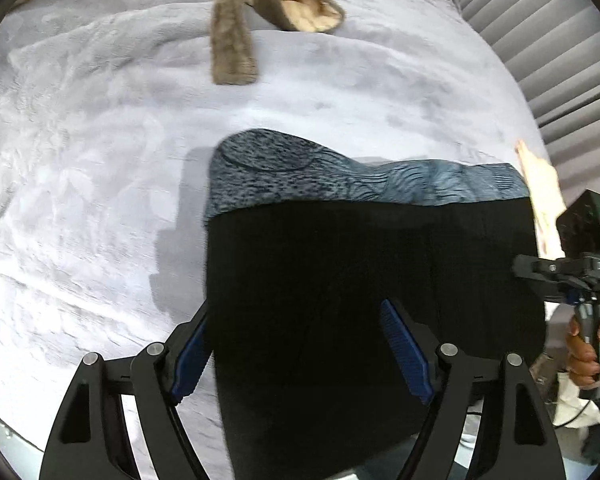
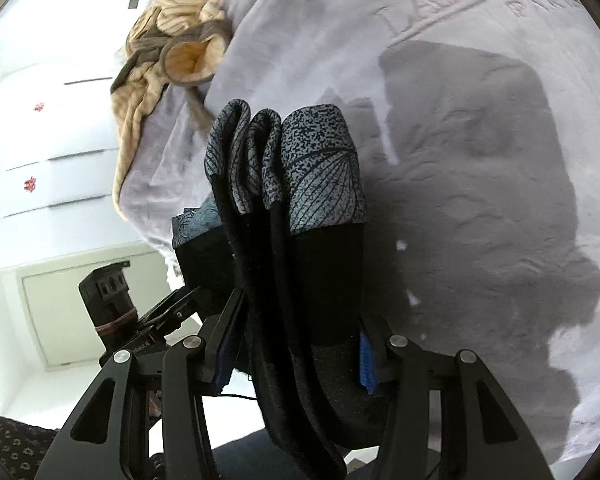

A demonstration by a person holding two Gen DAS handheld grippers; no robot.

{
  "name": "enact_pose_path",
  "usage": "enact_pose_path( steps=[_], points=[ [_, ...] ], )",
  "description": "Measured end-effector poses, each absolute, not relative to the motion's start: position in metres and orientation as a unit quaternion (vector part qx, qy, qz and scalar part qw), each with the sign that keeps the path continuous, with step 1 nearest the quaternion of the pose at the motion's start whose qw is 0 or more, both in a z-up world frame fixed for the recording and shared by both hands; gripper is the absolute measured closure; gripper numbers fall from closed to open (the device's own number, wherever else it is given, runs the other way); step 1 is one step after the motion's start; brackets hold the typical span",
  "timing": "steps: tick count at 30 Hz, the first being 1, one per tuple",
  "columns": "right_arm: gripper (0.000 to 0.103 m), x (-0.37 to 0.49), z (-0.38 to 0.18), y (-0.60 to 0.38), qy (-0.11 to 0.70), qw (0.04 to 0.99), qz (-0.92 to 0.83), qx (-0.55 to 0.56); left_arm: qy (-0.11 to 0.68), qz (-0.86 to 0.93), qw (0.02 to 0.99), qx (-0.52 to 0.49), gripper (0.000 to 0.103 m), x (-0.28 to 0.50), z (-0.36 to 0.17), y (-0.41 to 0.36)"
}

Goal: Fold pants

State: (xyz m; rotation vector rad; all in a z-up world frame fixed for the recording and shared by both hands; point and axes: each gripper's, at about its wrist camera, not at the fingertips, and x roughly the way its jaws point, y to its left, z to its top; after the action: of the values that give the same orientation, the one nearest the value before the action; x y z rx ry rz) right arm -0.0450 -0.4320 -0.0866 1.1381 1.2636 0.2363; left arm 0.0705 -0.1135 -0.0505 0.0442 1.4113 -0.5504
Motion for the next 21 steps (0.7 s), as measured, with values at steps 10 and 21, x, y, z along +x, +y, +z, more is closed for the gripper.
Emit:
enact_pose_path(
  steps=[10, 21],
  points=[
    [0.032, -0.041, -0.077, -0.423, 0.618, 0.709, 0.023, 0.34, 0.647, -0.203, 0.734, 0.04, 0.002, 0.079, -0.064, -0.12],
    [0.024, -0.057, -0.055, -0.419, 0.65, 0.716, -0.01, 0.255, 0.646, -0.152, 0.744, 0.074, 0.002, 0.059, -0.038, -0.136]
  ],
)
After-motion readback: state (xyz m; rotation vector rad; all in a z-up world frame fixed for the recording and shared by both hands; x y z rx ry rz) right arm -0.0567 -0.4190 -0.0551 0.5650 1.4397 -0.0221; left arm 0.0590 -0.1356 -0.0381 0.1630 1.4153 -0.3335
